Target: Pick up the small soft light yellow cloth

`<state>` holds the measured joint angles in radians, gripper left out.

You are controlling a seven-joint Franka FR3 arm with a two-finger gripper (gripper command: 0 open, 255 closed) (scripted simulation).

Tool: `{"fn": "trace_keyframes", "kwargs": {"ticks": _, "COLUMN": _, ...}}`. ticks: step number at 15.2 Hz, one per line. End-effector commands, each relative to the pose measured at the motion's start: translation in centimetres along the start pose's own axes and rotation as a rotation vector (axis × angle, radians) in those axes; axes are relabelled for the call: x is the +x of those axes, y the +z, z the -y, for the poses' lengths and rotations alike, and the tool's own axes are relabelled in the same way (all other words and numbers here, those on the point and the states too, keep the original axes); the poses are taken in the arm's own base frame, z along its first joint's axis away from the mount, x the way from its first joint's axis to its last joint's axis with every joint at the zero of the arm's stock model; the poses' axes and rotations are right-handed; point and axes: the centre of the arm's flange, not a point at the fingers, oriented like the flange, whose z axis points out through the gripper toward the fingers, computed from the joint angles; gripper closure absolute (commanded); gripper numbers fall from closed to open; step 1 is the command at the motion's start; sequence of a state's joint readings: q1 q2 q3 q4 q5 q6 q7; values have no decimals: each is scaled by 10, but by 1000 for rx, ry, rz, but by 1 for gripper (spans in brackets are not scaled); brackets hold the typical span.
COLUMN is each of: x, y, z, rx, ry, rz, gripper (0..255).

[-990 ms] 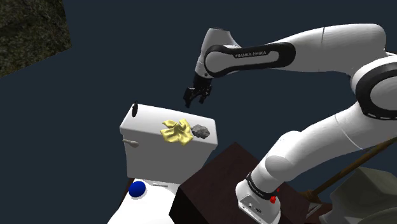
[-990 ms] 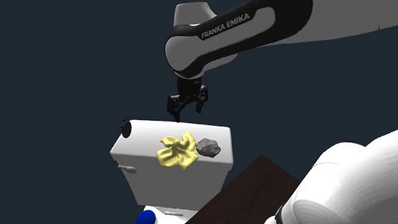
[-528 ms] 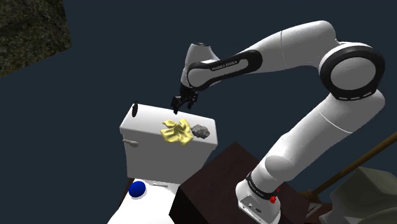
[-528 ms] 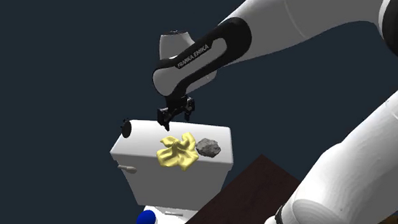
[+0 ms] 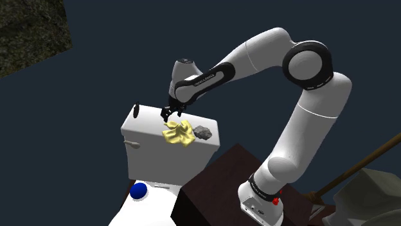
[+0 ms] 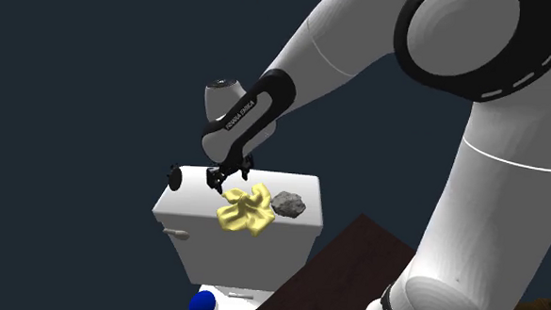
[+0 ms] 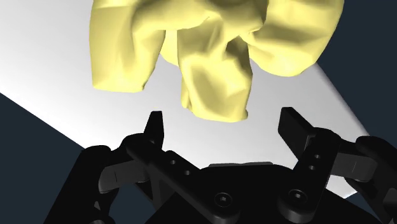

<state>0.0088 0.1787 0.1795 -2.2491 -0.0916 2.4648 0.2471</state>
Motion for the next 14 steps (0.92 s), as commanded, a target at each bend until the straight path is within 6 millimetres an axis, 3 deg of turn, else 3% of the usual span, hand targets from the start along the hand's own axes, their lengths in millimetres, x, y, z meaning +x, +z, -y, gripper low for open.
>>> {"fn": "trace_keyframes", "kwargs": {"ticks": 1, "x": 2, "y": 12, "z": 0, "rx": -1, "ry": -2, "rz": -2, "gripper": 0}}
{"fn": "trace_keyframes", "kwargs": {"ticks": 8, "x": 1, "y": 42, "z": 1, "rx": -1, "ry": -2, "rz": -2, "gripper": 0}}
{"fn": "trace_keyframes", "kwargs": {"ticks": 9, "x": 0, "y": 42, "z": 0, "rx": -1, "ry": -2, "rz": -2, "gripper": 255}}
{"fn": "trace_keyframes", "kwargs": {"ticks": 14, "x": 0, "y": 42, "z": 0, "rx": -1, "ry": -2, "rz": -2, "gripper": 255}}
